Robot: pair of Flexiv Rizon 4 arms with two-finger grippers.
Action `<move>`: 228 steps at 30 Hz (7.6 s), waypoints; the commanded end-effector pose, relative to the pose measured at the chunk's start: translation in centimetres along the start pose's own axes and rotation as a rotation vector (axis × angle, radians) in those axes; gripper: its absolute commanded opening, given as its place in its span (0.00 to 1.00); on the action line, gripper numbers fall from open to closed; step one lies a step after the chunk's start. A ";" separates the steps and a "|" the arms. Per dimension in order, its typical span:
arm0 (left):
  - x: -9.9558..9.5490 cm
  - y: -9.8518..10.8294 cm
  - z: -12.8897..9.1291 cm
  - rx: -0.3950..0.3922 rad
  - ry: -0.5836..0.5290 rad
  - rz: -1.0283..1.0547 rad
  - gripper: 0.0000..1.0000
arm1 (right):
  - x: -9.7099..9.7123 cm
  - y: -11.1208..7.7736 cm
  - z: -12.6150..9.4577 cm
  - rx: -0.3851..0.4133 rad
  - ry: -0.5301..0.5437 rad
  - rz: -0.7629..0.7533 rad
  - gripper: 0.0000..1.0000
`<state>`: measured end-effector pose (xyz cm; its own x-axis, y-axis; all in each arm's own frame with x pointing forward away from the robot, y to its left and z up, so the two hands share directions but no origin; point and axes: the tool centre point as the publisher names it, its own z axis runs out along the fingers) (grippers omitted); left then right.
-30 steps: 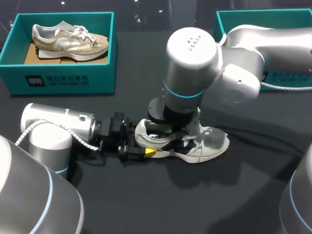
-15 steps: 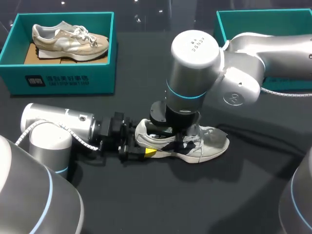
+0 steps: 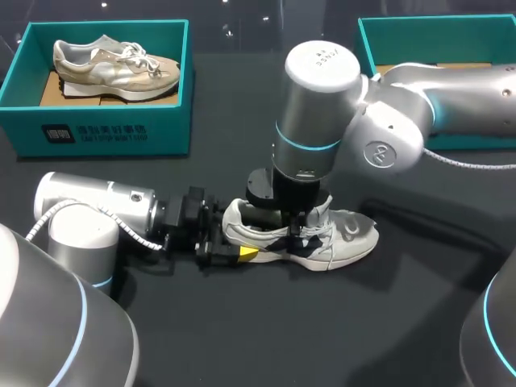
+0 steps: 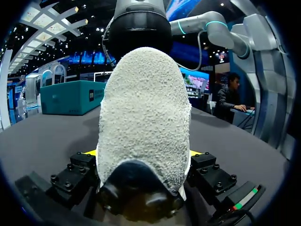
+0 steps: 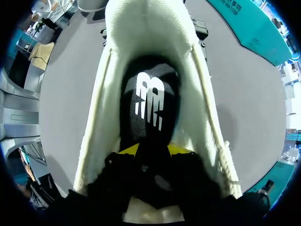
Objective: Take the shoe out of the shoebox, open the shoe tongue, remove and reinsert the insole, then place the shoe into the shoebox
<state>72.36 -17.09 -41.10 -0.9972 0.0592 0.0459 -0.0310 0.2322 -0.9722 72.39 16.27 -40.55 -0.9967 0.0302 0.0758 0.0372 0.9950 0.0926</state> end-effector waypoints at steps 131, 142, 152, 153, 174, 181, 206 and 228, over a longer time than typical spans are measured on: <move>0.0 -0.2 0.0 0.001 -0.003 0.000 0.00 | 0.7 6.8 -7.8 -0.569 0.394 -0.013 0.47; 0.0 -0.2 0.0 0.001 -0.003 0.000 0.00 | 0.9 7.6 -7.5 -0.565 0.429 -0.032 0.21; 0.0 -0.2 0.0 0.001 -0.003 0.000 0.00 | 2.3 8.2 -8.1 -0.561 0.420 -0.057 0.00; 0.0 -0.2 0.0 0.001 -0.003 0.000 0.00 | 2.5 8.3 -8.5 -0.559 0.412 -0.063 0.00; 0.0 -0.2 0.0 0.001 -0.003 0.000 0.00 | 4.3 11.1 -14.6 -0.503 0.240 -0.241 0.00; 0.0 -0.2 0.0 0.001 -0.003 0.000 0.00 | 4.7 11.0 -18.9 -0.655 0.147 -0.257 0.00; 0.0 -0.2 0.0 0.001 -0.003 0.000 0.00 | 6.2 7.1 -28.8 -0.878 0.122 -0.178 0.00; 0.0 -0.2 0.0 0.001 -0.003 0.000 0.00 | 8.5 1.1 -33.5 -1.060 0.171 -0.139 0.00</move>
<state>72.44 -17.12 -40.90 -0.9973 0.0579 0.0462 -0.0316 0.2320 -0.9722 66.84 14.59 -6.32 -0.9754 -0.1806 0.1265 0.0404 0.4175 0.9078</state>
